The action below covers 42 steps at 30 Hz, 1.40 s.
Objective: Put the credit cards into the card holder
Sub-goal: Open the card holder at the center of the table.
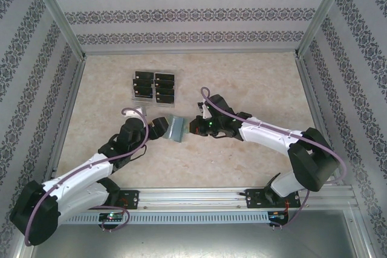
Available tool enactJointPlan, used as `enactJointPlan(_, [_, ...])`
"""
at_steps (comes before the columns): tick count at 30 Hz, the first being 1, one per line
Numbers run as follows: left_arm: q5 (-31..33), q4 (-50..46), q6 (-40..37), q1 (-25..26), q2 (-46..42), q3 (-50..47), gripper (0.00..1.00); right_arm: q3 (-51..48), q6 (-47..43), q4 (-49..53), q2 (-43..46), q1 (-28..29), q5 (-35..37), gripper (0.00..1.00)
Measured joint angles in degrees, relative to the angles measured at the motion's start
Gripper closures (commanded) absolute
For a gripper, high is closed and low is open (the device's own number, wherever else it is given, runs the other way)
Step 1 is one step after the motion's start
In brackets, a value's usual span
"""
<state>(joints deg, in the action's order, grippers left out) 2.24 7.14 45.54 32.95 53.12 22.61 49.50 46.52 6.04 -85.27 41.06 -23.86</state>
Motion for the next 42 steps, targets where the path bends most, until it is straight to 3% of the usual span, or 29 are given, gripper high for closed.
enactJointPlan(11, [0.4, -4.6, -1.2, 0.0, 6.0, 0.7, 0.23, -3.0, -1.5, 1.0, 0.0, 0.3, 2.4, 1.00])
enactJointPlan(23, [-4.3, -5.8, -8.6, 0.0, 21.2, 13.7, 0.19, -8.3, -3.0, 1.0, 0.0, -1.6, 3.0, 1.00])
enactJointPlan(31, [-9.6, -7.8, -13.2, 0.0, 22.7, 20.1, 0.18, -8.4, -3.5, 2.0, 3.8, -1.7, 3.0, 1.00])
enactJointPlan(42, [-11.6, -8.3, -13.9, 0.5, 23.9, 20.2, 0.18, -5.1, -5.0, 5.3, 6.3, -2.0, 3.0, 1.00])
